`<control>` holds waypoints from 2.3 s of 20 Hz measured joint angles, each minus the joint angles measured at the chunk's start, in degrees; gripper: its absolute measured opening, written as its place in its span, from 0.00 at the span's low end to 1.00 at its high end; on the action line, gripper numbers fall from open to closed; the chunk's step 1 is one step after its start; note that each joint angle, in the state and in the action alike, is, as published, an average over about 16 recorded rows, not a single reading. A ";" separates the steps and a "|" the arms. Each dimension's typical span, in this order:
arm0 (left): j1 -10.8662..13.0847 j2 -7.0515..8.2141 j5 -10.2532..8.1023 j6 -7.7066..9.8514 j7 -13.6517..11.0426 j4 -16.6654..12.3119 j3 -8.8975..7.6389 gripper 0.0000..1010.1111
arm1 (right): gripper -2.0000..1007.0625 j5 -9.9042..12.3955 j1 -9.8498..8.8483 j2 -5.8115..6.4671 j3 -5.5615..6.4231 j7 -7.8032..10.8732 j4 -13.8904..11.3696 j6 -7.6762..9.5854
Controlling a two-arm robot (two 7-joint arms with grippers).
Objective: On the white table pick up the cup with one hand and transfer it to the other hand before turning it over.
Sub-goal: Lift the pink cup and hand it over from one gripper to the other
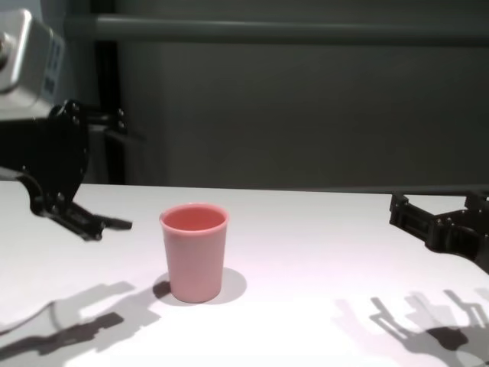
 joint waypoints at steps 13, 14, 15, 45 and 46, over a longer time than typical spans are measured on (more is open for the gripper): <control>-8.82 -0.25 5.02 -4.36 -7.92 4.20 7.97 0.99 | 0.99 0.00 0.00 0.00 0.00 0.00 0.00 0.00; -9.47 -0.44 5.39 -4.73 -8.37 4.46 8.51 0.99 | 0.99 0.00 0.00 0.00 0.00 0.00 0.00 0.00; -10.11 -0.63 5.77 -5.10 -8.81 4.71 9.05 0.99 | 0.99 0.00 0.00 0.00 0.00 0.00 0.00 0.00; -21.50 -6.29 13.40 -13.53 -14.49 13.43 20.98 0.99 | 0.99 0.00 0.00 0.00 0.00 0.00 0.00 0.00; -21.84 -6.51 13.40 -13.68 -14.63 13.83 21.19 0.99 | 0.99 0.00 0.00 0.00 0.00 0.00 0.00 0.00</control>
